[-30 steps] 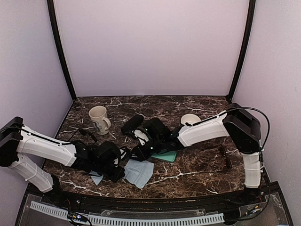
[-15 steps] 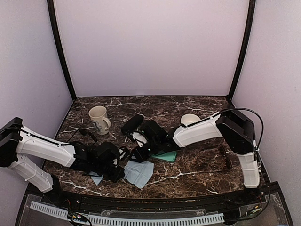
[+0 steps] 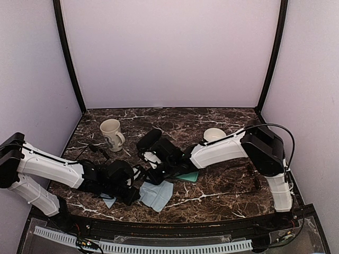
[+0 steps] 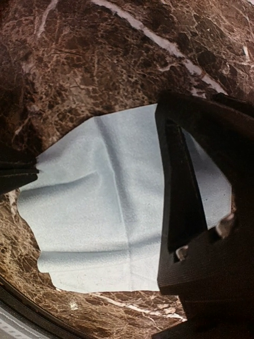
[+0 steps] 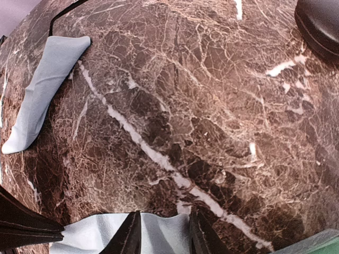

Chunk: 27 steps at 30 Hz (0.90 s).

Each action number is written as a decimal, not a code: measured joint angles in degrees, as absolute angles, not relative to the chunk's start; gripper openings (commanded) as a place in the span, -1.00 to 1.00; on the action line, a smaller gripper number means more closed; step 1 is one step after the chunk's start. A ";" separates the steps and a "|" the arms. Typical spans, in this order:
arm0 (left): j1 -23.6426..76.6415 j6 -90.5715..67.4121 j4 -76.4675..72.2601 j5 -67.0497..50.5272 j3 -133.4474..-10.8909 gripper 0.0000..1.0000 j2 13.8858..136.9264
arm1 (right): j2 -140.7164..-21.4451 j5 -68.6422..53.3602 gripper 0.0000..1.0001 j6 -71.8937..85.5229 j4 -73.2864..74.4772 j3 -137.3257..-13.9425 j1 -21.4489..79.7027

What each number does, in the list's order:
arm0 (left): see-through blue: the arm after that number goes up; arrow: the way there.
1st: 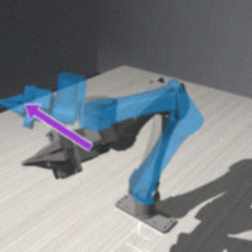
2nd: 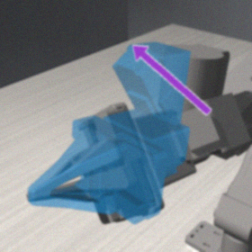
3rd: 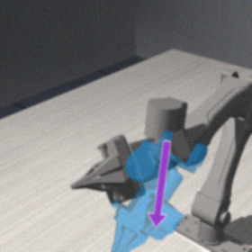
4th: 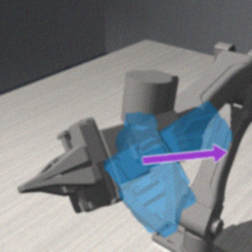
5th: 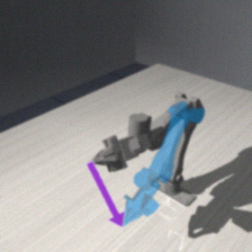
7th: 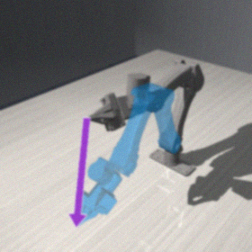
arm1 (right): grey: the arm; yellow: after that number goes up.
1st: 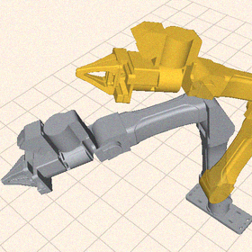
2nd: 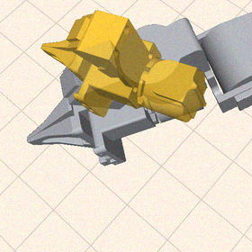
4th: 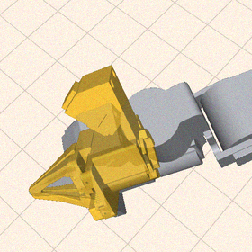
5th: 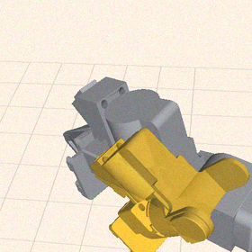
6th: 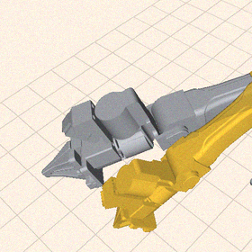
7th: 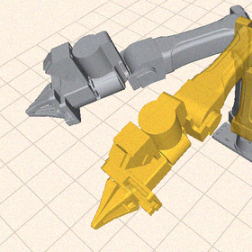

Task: Organize the sunglasses
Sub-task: Pick up the glasses cleaning cloth from the center of the board.

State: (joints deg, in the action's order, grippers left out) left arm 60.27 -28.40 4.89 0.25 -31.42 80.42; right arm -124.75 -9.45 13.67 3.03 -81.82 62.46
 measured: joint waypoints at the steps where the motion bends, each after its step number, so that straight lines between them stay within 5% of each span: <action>1: 60.27 -28.45 4.89 0.25 -31.42 -1.00 80.42 | -124.77 -9.04 -0.42 13.45 3.11 -81.87 62.61; 15: 60.27 -28.73 4.71 0.08 -31.22 -1.00 80.29 | -124.92 -6.17 -0.63 12.75 3.84 -82.21 63.29; 27: 60.27 -28.53 4.43 0.12 -31.09 -1.00 80.23 | -125.14 -6.15 -1.00 14.57 3.66 -82.28 63.18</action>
State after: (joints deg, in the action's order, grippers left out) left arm 60.27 -28.53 4.43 0.12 -31.09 80.23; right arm -125.14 -6.15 14.57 3.66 -82.28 63.18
